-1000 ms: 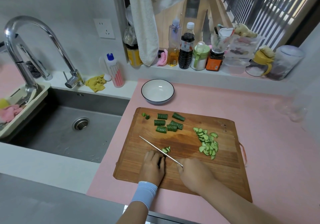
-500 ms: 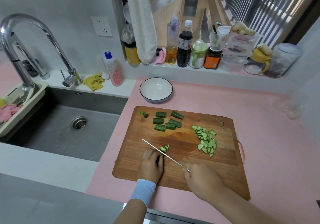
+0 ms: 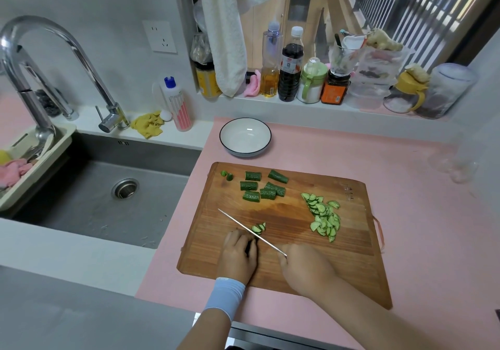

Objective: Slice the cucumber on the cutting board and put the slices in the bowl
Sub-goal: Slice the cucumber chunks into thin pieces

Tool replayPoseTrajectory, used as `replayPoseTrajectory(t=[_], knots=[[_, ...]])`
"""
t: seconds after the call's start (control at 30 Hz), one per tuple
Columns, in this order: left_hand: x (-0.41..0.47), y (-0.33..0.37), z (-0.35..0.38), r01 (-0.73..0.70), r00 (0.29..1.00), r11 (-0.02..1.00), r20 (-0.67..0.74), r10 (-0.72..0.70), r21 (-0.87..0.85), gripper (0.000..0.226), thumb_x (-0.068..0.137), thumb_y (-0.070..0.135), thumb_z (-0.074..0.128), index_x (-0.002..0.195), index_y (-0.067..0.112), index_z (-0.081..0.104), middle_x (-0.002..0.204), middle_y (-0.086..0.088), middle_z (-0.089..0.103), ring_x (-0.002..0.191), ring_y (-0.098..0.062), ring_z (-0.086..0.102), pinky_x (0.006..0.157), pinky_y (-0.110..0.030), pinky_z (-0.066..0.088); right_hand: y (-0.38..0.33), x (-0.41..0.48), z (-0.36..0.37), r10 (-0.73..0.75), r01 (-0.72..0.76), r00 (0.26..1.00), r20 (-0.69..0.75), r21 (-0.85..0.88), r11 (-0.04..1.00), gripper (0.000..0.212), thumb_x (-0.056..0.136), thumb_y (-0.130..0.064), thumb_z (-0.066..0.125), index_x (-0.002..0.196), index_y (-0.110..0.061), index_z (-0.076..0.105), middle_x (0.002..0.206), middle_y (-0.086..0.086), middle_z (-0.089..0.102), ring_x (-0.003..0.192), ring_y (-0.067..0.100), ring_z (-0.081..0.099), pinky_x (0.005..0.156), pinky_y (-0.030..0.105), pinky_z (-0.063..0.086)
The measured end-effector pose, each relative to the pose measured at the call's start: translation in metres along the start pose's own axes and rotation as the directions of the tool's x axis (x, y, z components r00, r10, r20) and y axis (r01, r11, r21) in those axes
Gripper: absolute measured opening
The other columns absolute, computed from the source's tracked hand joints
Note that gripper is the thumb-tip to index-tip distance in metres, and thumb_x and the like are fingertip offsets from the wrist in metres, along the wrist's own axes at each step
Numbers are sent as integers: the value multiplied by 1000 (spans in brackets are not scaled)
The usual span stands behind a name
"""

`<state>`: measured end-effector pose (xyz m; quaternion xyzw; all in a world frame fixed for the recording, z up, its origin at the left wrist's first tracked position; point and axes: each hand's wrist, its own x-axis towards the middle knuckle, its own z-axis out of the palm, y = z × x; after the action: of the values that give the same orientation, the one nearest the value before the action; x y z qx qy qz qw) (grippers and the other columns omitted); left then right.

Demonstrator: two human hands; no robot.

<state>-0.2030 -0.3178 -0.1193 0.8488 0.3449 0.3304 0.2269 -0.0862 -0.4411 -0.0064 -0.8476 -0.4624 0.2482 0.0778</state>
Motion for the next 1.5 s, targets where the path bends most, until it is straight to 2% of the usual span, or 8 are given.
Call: replayPoseTrajectory(t=[0.43, 0.53, 0.67, 0.9, 1.03, 1.17, 1.3, 1.5], knots=[[0, 0, 1, 30, 999, 999, -12, -30, 20, 16, 74, -2, 76, 77, 9, 65, 80, -5, 60, 80, -18, 51, 78, -22, 43, 9, -14, 3, -39, 39, 997, -61, -4, 999, 25, 103, -35, 40, 109, -31, 64, 95, 0, 68, 90, 27, 63, 68, 33, 44], [0, 0, 0, 25, 1000, 999, -8, -25, 21, 16, 73, -3, 76, 77, 8, 66, 81, -5, 60, 81, -17, 50, 79, -20, 40, 16, -21, 0, -31, 31, 999, -43, -3, 1000, 25, 103, -36, 39, 98, -31, 63, 85, 1, 68, 83, 27, 64, 64, 33, 40], [1, 0, -1, 28, 1000, 999, -7, -28, 22, 16, 73, -3, 77, 75, 9, 65, 81, -5, 60, 81, -17, 49, 80, -19, 40, 21, -26, -2, -6, 7, 1000, -17, 15, 1000, 21, 102, -35, 42, 86, -32, 56, 67, -9, 51, 71, 20, 57, 61, 31, 37], [1, 0, -1, 31, 999, 999, -8, -31, 9, 16, 74, -1, 77, 76, 9, 65, 79, -2, 58, 79, -15, 49, 77, -18, 40, 18, -19, -1, 10, -10, 1000, 8, -5, 1000, 30, 101, -33, 42, 72, -27, 47, 66, -8, 51, 69, 20, 56, 56, 34, 36], [1, 0, -1, 27, 1000, 1000, -16, -27, 6, 15, 74, -1, 78, 76, 9, 66, 79, -3, 59, 79, -15, 50, 78, -18, 40, 7, -8, -1, -1, 1, 1000, 2, -17, 1000, 26, 101, -32, 41, 87, -23, 60, 82, -1, 64, 81, 25, 62, 62, 32, 42], [0, 0, 0, 20, 999, 1000, -26, -20, 5, 15, 74, -1, 78, 78, 9, 68, 80, -3, 61, 80, -16, 52, 79, -19, 41, 3, -1, 0, 17, -17, 1000, 10, -4, 1000, 24, 100, -34, 42, 82, -25, 56, 74, -3, 58, 78, 26, 60, 63, 31, 39], [-1, 0, 1, 23, 999, 1000, -33, -22, 15, 15, 73, -2, 79, 78, 8, 68, 79, -3, 61, 80, -16, 52, 79, -19, 41, 3, -3, 0, -1, 1, 1000, -3, -34, 999, 24, 101, -34, 42, 96, -25, 63, 89, 2, 67, 86, 28, 64, 64, 31, 41], [0, 1, 1, 26, 999, 999, -34, -25, 22, 17, 72, -2, 78, 76, 9, 66, 80, -3, 61, 80, -17, 52, 79, -20, 43, 6, -11, 3, -42, 40, 998, -38, -53, 998, 27, 103, -35, 38, 111, -29, 63, 95, -1, 66, 90, 25, 63, 69, 33, 45]])
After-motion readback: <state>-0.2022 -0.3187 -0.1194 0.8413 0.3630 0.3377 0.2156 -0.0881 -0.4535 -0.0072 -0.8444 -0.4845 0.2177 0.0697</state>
